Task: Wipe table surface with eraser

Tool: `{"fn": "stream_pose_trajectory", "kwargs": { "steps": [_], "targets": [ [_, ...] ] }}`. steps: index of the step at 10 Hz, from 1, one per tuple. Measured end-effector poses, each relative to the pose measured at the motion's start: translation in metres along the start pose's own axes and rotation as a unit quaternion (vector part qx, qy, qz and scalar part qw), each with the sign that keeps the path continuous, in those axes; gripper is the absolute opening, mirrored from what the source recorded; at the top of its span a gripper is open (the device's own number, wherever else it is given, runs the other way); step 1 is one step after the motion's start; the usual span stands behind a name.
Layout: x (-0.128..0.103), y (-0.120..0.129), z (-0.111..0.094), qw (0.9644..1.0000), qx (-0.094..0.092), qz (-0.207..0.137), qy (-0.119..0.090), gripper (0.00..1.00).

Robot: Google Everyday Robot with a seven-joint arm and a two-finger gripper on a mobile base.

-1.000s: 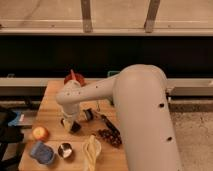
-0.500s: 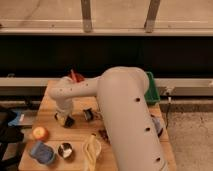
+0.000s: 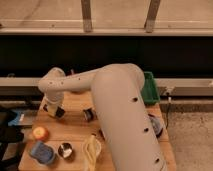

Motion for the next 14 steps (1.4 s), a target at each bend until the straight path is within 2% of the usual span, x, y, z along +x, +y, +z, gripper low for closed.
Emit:
{"fn": "stream_pose_trajectory", "kwargs": {
  "steps": [2,3,5,7,9,10,12,14],
  "targets": [
    [-0.006,0.015,-0.003,0.9998,-0.018,-0.011,-0.007,0.00],
    [-0.001,0.033,0.002,0.9992,-0.035,-0.016,-0.002,0.00],
    [0.027,0.052,0.016,0.9982,-0.056,-0.012,0.017,0.00],
    [0.057,0.055,0.020,0.9969,-0.067,0.004,0.041,0.00],
    [0.088,0.043,0.019,0.9955,-0.067,0.038,0.056,0.00],
    [0.098,0.025,0.015,0.9950,-0.057,0.055,0.061,0.00],
    [0.098,-0.006,0.016,0.9944,-0.043,0.069,0.067,0.00],
    [0.096,-0.039,0.034,0.9933,-0.043,0.079,0.072,0.00]
  ]
}}
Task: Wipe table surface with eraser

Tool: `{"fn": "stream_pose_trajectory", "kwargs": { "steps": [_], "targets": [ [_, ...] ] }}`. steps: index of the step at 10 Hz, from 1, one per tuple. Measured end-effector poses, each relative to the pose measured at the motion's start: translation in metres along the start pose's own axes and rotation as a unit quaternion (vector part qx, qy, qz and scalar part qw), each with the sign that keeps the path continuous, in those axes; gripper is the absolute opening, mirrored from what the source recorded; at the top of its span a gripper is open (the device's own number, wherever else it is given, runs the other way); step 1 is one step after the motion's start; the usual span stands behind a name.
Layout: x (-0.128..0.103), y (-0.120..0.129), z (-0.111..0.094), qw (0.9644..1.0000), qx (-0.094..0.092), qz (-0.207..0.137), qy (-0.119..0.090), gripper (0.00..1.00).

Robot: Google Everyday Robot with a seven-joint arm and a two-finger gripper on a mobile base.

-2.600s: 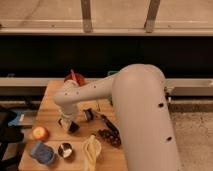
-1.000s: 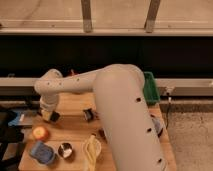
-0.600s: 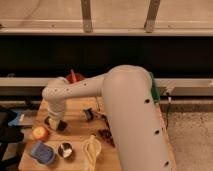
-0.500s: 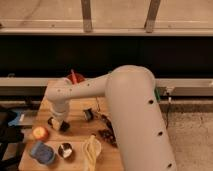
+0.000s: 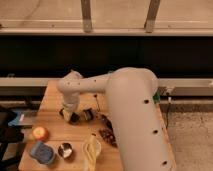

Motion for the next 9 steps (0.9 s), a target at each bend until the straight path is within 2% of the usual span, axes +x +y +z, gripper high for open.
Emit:
{"fn": "stream_pose_trajectory", "kwargs": {
  "steps": [2,8,9],
  "targets": [
    [-0.023,-0.004,0.011,1.0000,-0.004,-0.008,-0.004,0.00],
    [-0.020,-0.003,0.006,0.9999,-0.005,-0.011,-0.001,0.00],
    [-0.027,0.006,0.001,0.9994,-0.010,-0.027,-0.016,0.00]
  ]
}}
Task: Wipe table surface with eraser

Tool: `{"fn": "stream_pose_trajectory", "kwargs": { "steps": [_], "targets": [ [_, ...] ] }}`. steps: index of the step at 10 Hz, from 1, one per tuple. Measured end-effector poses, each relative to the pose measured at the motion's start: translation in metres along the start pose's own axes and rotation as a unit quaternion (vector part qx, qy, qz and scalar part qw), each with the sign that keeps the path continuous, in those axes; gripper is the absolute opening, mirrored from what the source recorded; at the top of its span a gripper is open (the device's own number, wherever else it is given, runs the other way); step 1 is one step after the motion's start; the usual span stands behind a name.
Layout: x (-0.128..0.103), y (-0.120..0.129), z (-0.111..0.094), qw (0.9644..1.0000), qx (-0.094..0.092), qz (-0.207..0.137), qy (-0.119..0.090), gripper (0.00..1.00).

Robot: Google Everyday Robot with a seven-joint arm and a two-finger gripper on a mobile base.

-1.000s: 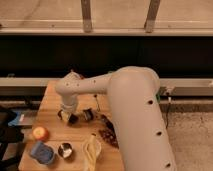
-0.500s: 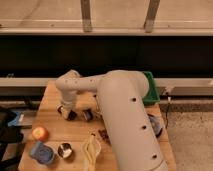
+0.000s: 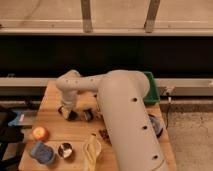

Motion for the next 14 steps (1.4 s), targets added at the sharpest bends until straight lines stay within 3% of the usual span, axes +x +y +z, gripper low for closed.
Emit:
{"fn": "stream_pose_trajectory", "kwargs": {
  "steps": [2,4,5,8,10,14],
  "targets": [
    [-0.022,0.033,-0.019,0.9985,-0.012,-0.034,-0.041,0.00],
    [-0.031,0.077,-0.037,0.9957,-0.027,-0.056,-0.069,0.00],
    [-0.030,0.084,-0.040,0.9951,-0.030,-0.058,-0.074,0.00],
    [-0.030,0.086,-0.039,0.9952,-0.030,-0.059,-0.072,0.00],
    [-0.022,0.088,-0.037,0.9966,-0.032,-0.045,-0.061,0.00],
    [0.038,0.080,-0.047,0.9987,-0.023,0.012,-0.044,0.00]
  ]
}}
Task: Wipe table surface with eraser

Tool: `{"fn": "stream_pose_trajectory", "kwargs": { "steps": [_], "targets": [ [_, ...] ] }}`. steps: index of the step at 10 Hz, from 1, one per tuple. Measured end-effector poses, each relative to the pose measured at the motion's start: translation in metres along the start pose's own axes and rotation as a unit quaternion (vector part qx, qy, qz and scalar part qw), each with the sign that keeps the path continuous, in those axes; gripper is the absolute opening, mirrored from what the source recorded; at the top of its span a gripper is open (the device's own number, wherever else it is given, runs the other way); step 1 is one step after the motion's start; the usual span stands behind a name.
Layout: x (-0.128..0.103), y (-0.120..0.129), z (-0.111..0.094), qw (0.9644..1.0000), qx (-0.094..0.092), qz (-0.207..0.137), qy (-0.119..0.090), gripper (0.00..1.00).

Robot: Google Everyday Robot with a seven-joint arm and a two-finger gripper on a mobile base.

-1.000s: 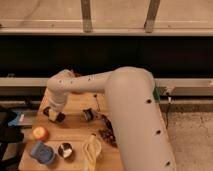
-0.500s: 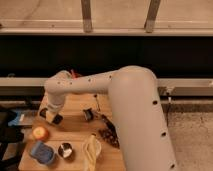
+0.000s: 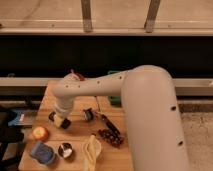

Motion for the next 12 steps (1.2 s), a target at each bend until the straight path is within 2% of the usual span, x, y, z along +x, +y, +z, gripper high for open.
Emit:
{"fn": "stream_pose_trajectory", "kwargs": {
  "steps": [1,2,5,8,11,12],
  "targets": [
    [0.017,-0.008,-0.008,0.9997,0.009,0.024,0.002,0.00],
    [0.024,-0.015,-0.012,0.9993,0.014,0.034,0.004,0.00],
    [0.021,-0.042,-0.020,0.9988,0.027,0.041,0.002,0.00],
    [-0.027,-0.065,-0.013,0.9993,0.027,0.024,-0.002,0.00],
    [-0.077,-0.072,0.002,0.9998,0.016,-0.007,-0.008,0.00],
    [-0.086,-0.069,0.006,0.9997,0.012,-0.020,-0.008,0.00]
  ]
}}
